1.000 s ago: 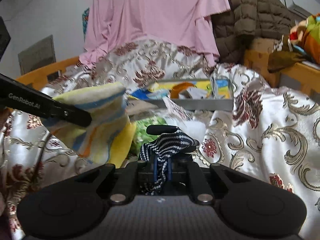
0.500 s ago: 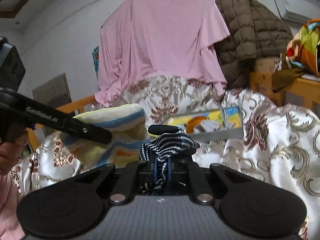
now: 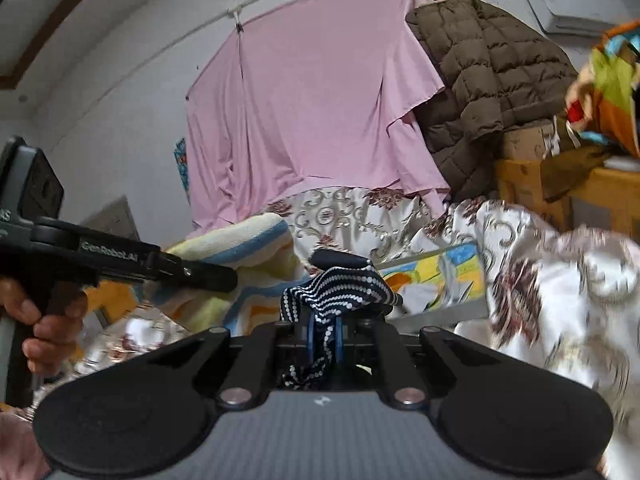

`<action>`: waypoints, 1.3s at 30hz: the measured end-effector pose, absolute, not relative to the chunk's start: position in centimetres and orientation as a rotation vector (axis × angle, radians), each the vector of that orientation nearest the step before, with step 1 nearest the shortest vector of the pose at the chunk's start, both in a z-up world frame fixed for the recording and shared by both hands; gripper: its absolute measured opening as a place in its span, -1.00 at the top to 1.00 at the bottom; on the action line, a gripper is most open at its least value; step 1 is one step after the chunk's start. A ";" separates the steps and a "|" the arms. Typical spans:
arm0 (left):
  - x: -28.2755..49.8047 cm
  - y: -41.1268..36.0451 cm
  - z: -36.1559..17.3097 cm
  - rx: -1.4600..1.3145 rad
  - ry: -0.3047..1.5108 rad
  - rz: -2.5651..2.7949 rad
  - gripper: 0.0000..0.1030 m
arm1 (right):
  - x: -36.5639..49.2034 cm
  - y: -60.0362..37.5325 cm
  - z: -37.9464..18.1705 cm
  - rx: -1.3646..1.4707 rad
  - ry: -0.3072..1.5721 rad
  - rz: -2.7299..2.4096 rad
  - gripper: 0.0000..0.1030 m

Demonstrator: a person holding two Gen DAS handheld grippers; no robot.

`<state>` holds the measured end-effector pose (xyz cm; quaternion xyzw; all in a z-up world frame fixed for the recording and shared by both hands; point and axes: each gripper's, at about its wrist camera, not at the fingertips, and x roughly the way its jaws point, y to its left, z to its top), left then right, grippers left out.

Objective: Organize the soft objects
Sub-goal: 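Carry the striped towel and navy cloth over the painted tray and release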

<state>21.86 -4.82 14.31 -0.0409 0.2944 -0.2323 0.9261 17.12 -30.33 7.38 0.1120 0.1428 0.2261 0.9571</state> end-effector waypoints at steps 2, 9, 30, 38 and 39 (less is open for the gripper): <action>23.9 -4.8 14.6 -0.080 0.584 -0.478 0.70 | 19.6 -30.2 8.2 0.189 0.303 0.438 0.79; 33.2 -4.4 14.5 -0.138 0.528 -0.453 0.70 | 29.1 -28.9 8.9 0.125 0.328 0.396 0.79; 52.9 -3.0 2.5 -0.239 0.610 -0.380 0.70 | 50.9 -25.3 0.7 0.089 0.525 0.286 0.78; 52.9 -3.9 -0.3 -0.229 0.663 -0.376 0.65 | 51.2 -25.7 -0.5 0.094 0.565 0.269 0.68; 52.8 -4.0 -0.4 -0.227 0.666 -0.375 0.65 | 51.1 -25.8 -0.6 0.098 0.568 0.268 0.66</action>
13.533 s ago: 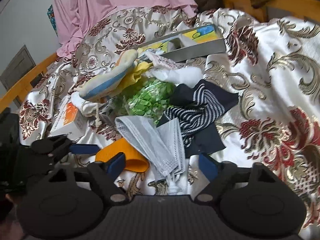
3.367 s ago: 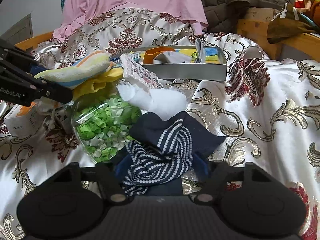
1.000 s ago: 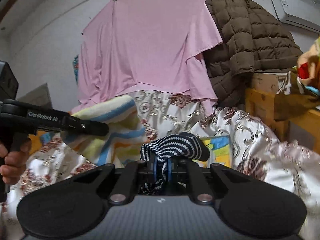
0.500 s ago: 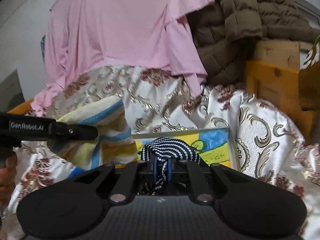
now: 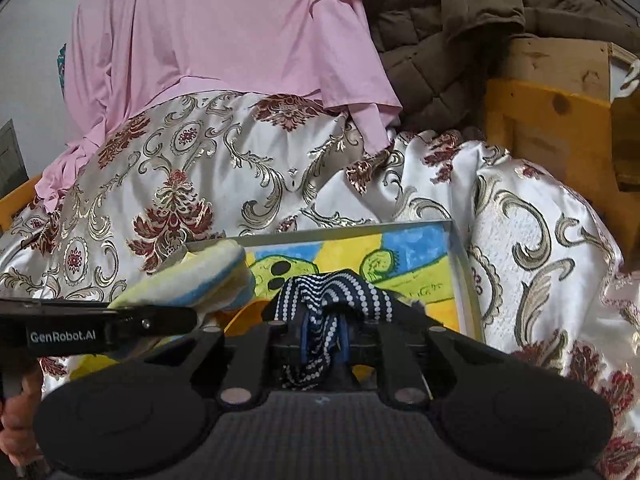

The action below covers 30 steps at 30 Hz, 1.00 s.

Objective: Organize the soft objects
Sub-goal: 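Carry the striped towel and navy cloth over the painted tray and release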

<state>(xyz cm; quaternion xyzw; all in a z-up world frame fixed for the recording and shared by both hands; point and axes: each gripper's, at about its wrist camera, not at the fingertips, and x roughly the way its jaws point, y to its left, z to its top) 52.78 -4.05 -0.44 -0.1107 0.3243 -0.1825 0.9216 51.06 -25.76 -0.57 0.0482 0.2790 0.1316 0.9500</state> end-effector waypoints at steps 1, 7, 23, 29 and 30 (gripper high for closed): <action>52.7 -4.2 -0.5 -0.227 0.667 -0.373 0.64 | 50.9 -25.9 -0.6 0.101 0.569 0.267 0.64; 51.9 -5.1 -0.4 -0.204 0.669 -0.358 0.55 | 49.8 -26.4 -0.5 0.093 0.583 0.262 0.46; 48.5 -5.9 1.3 -0.184 0.648 -0.321 -0.06 | 45.5 -28.1 2.4 0.058 0.554 0.248 -0.21; 46.0 -5.7 2.9 -0.196 0.615 -0.311 -0.42 | 42.6 -28.6 4.3 0.061 0.515 0.253 -0.52; 45.6 -5.6 3.1 -0.195 0.608 -0.309 -0.45 | 42.2 -28.7 4.6 0.064 0.508 0.253 -0.59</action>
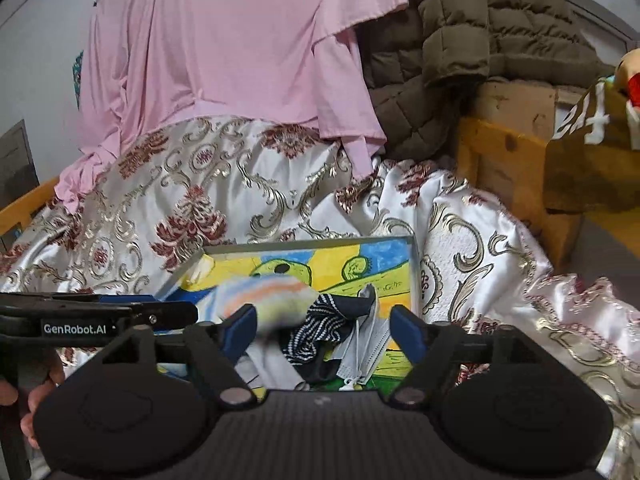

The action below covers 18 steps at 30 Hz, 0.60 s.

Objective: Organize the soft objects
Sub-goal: 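Carry the striped towel and navy cloth over the painted tray and release, then move both tools back from the tray toward the remaining pile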

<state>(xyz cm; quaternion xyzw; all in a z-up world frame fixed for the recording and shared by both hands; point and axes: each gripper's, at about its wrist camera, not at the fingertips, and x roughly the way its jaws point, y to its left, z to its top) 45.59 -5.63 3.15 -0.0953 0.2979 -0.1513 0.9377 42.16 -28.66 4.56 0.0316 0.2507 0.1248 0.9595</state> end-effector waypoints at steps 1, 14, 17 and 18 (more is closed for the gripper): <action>45.0 -5.5 3.5 -0.195 0.600 -0.308 -0.51 | 41.6 -28.7 4.9 0.068 0.499 0.253 -0.64; 36.6 -4.2 7.5 -0.186 0.493 -0.286 -0.95 | 34.8 -28.5 8.6 0.100 0.421 0.275 -0.93; 34.6 -3.7 8.4 -0.194 0.468 -0.276 -0.98 | 32.8 -28.5 9.5 0.111 0.401 0.269 -0.99; 33.9 -3.6 8.7 -0.194 0.461 -0.273 -0.98 | 32.1 -28.6 9.7 0.114 0.393 0.266 -0.99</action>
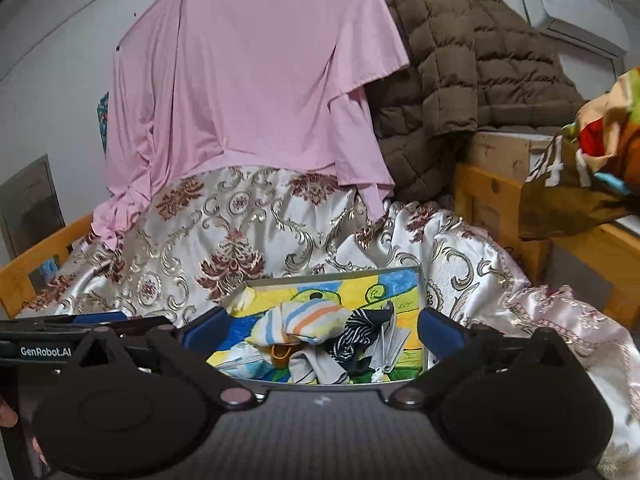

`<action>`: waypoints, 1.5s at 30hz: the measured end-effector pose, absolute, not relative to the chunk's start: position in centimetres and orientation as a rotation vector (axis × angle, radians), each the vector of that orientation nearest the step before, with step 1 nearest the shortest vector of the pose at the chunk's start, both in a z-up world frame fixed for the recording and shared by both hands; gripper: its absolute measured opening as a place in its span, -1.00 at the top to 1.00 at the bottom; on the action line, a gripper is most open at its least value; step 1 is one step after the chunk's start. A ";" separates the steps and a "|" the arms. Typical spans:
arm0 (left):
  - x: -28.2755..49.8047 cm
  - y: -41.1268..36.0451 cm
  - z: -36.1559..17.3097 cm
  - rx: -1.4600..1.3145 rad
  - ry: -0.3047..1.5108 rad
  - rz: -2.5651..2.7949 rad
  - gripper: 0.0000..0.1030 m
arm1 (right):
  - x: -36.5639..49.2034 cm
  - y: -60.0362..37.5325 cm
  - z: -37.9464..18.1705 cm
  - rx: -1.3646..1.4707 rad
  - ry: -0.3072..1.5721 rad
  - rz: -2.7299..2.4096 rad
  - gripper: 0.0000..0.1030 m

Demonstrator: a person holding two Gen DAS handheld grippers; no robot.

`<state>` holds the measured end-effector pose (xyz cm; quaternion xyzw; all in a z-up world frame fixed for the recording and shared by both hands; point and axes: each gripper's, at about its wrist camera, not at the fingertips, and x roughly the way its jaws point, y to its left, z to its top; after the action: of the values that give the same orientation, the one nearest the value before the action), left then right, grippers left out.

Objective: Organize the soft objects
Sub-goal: 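Move both tools back from the tray toward the remaining pile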

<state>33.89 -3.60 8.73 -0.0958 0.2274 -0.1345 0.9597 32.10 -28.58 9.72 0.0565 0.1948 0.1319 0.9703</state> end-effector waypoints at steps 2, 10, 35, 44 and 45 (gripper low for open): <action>32.6 -3.4 9.3 -0.194 0.444 -0.271 -0.98 | 30.6 -28.6 10.2 0.118 0.384 0.264 -0.99; 26.2 -2.8 10.8 -0.182 0.367 -0.254 -0.98 | 24.9 -27.9 11.7 0.101 0.349 0.265 -0.99; 11.9 -1.1 9.7 -0.184 0.304 -0.189 -0.98 | 12.2 -25.3 11.5 0.028 0.314 0.288 -0.99; 9.6 -0.4 7.9 -0.179 0.315 -0.170 -0.99 | 10.5 -24.7 10.2 0.026 0.337 0.274 -0.99; 9.5 -0.3 7.7 -0.177 0.317 -0.168 -0.99 | 10.4 -24.7 10.0 0.029 0.339 0.272 -0.99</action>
<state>9.47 -0.32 7.72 -0.0879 0.1574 -0.0835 0.9801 10.38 -24.66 9.99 0.0142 0.1684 0.1349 0.9763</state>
